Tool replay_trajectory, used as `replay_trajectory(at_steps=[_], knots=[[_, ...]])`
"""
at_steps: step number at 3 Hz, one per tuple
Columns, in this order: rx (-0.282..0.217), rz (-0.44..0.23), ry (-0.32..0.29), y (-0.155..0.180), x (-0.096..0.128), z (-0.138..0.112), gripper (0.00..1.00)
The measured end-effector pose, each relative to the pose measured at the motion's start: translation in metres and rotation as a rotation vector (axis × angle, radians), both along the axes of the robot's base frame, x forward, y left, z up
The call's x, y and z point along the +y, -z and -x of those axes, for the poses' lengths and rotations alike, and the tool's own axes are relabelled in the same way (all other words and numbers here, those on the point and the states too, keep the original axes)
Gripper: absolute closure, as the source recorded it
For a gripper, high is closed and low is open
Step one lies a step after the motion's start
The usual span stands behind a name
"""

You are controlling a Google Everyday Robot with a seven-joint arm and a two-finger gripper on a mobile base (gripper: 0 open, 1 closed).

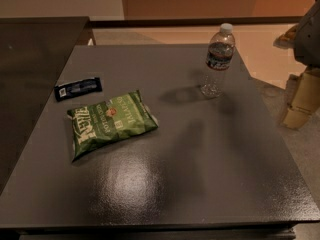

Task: Move water bottle near green jalapeno chip bag

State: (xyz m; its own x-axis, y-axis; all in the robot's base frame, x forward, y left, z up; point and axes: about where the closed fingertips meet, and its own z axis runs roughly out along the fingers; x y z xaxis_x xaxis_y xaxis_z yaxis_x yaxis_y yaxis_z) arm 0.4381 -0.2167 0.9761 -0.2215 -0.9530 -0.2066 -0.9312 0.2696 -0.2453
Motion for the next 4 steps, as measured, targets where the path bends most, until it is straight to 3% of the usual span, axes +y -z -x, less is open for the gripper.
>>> replay_trajectory(at_steps=[1, 2, 3, 4], knots=[[0.0, 0.0, 0.0, 0.0, 0.0, 0.0, 0.0], [-0.012, -0.063, 0.01, 0.0, 0.008, -0.013, 0.0], [-0.026, -0.157, 0.028, 0.004, 0.031, -0.041, 0.0], [-0.074, -0.234, 0.081, 0.001, 0.046, -0.077, 0.0]])
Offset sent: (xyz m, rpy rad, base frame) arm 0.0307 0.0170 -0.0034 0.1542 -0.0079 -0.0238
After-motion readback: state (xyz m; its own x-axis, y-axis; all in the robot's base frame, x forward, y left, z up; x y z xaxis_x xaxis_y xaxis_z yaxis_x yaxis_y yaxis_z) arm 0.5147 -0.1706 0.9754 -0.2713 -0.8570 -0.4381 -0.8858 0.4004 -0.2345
